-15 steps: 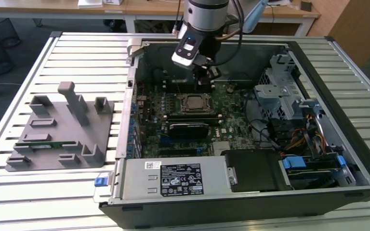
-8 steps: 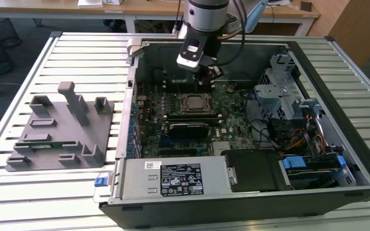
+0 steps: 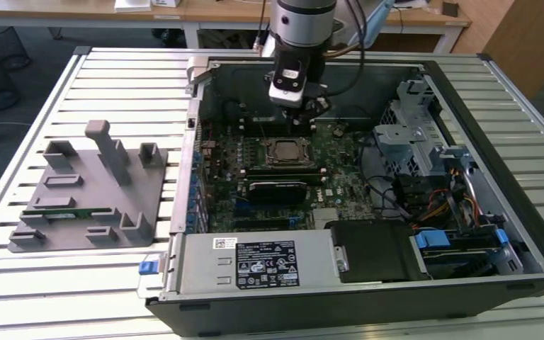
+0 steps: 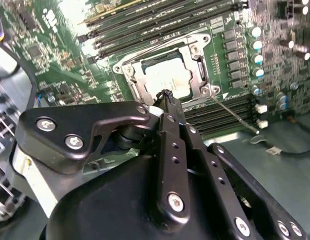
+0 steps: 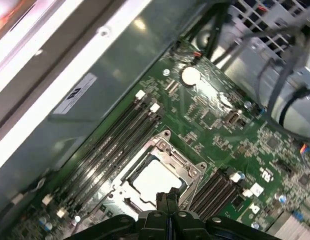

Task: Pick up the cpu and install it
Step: 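Install the first cpu locking lever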

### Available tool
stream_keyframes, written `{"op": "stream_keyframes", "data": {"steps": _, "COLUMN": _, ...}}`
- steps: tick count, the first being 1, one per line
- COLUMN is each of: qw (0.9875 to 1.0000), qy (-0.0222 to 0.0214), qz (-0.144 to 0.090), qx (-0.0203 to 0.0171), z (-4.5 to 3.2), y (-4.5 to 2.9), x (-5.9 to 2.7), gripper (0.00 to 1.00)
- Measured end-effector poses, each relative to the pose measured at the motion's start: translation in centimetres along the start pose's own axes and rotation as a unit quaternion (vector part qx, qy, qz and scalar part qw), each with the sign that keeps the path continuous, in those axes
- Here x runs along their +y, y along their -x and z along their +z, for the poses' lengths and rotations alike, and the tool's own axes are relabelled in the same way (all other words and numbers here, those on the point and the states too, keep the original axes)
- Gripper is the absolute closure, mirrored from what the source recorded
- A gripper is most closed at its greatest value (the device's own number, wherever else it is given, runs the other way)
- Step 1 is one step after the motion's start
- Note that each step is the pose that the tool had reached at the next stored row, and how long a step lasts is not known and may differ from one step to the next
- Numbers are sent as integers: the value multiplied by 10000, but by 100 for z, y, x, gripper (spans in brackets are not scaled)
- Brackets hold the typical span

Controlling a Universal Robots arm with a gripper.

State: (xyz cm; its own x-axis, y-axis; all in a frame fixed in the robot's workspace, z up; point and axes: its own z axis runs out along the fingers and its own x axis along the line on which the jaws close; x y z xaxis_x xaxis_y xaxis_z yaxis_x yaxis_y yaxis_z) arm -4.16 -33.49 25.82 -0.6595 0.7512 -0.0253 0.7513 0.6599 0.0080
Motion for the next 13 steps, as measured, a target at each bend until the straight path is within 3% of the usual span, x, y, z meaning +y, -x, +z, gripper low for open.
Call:
{"op": "stream_keyframes", "data": {"steps": 3, "qw": 9996, "qy": 6, "qz": -269, "qx": 2, "z": 2, "y": 0, "x": 0, "gripper": 89}}
{"op": "stream_keyframes", "data": {"steps": 7, "qw": 9980, "qy": 15, "qz": -637, "qx": 4, "z": 4, "y": 0, "x": 0, "gripper": 89}}
{"op": "stream_keyframes", "data": {"steps": 10, "qw": 9959, "qy": 21, "qz": -905, "qx": 5, "z": 6, "y": 0, "x": 0, "gripper": 89}}
{"op": "stream_keyframes", "data": {"steps": 13, "qw": 9930, "qy": 27, "qz": -1181, "qx": 6, "z": 8, "y": 0, "x": 0, "gripper": 89}}
